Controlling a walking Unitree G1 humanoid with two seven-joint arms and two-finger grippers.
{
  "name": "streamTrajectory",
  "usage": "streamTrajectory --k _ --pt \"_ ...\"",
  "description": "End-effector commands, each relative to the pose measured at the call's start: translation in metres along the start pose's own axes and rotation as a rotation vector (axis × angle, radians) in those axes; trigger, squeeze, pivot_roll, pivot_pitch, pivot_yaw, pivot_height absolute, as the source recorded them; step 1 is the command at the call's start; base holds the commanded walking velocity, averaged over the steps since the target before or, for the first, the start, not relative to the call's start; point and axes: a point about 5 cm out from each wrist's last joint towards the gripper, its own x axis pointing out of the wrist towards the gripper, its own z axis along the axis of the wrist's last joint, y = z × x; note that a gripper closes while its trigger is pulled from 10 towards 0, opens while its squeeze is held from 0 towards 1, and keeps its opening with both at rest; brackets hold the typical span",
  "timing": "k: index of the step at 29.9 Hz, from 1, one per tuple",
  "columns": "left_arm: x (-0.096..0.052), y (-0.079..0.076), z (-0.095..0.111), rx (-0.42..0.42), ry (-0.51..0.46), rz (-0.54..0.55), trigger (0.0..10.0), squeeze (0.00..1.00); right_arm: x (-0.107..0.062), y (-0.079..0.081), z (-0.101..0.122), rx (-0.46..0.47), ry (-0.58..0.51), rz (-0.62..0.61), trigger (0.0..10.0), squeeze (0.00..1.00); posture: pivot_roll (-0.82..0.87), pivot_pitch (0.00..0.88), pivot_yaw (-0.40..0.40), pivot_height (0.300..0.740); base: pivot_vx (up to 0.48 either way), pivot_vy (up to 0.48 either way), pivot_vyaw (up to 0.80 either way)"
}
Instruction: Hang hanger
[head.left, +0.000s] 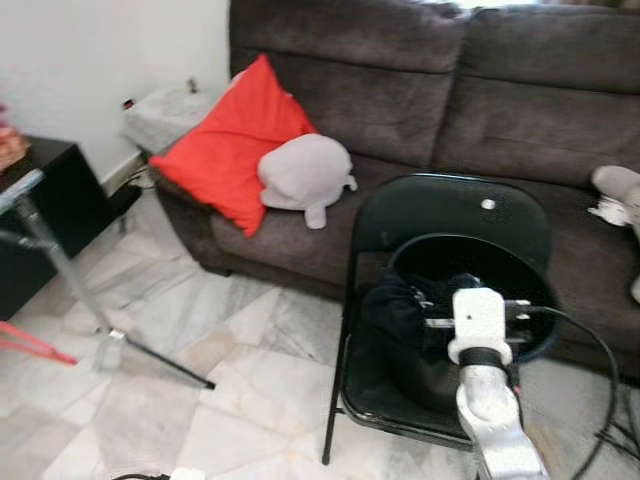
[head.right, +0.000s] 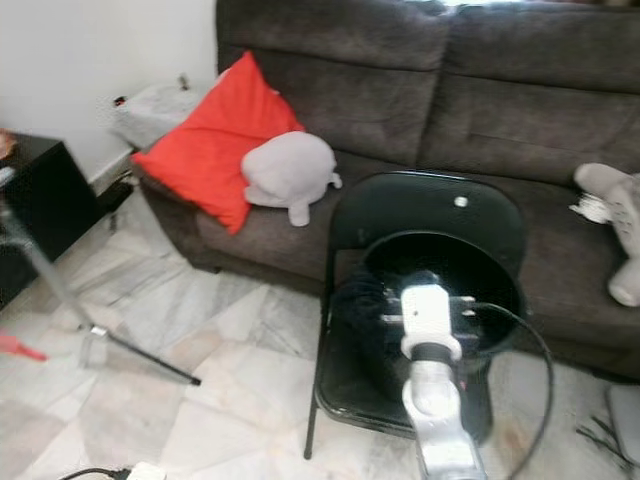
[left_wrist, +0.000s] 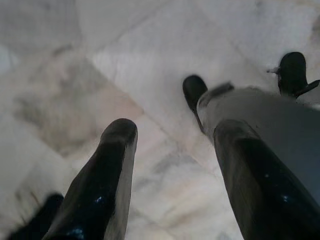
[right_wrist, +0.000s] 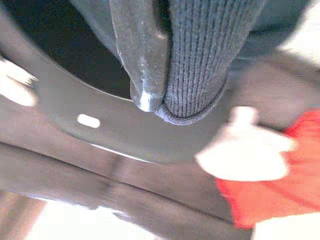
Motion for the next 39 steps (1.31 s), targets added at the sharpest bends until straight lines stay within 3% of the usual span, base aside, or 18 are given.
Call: streamTrajectory --k 1,10,19,23,27,36,39 --pt "-0.002 0.002 -0.01 0.008 0.036 0.004 10.0 0.0 -0.002 0.003 0.004 -0.035 -0.025 0.031 10.0 0.0 -0.11 0.066 0.06 0.74 0.0 0.0 0.8" --pt "-0.002 0.002 -0.011 0.012 0.04 0.002 10.0 0.0 0.003 0.006 0.028 -0.113 -0.128 0.102 10.0 0.0 -0.11 0.057 0.063 0.74 0.0 0.0 0.8" --pt "-0.002 0.002 -0.011 0.016 0.041 0.002 10.0 0.0 0.001 0.027 0.077 -0.134 -0.342 0.336 10.0 0.0 -0.11 0.058 0.061 0.74 0.0 0.0 0.8" --pt "-0.002 0.002 -0.011 0.013 0.04 0.003 10.0 0.0 -0.001 0.028 0.096 -0.081 -0.399 0.405 10.0 0.0 -0.11 0.061 0.062 0.74 0.0 0.0 0.8" --pt "-0.002 0.002 -0.011 0.013 0.039 0.003 10.0 0.0 -0.02 0.044 0.12 0.005 -0.464 0.657 10.0 0.0 -0.11 0.061 0.06 0.74 0.0 0.0 0.8" --pt "-0.002 0.002 -0.011 0.012 0.039 0.004 10.0 0.0 -0.055 0.057 0.146 0.177 -0.514 1.01 10.0 0.0 -0.11 0.063 0.059 0.74 0.0 0.0 0.8" --pt "-0.002 0.002 -0.011 0.012 0.039 0.004 10.0 0.0 -0.06 0.056 0.148 0.222 -0.508 1.06 10.0 0.0 -0.11 0.063 0.059 0.74 0.0 0.0 0.8"
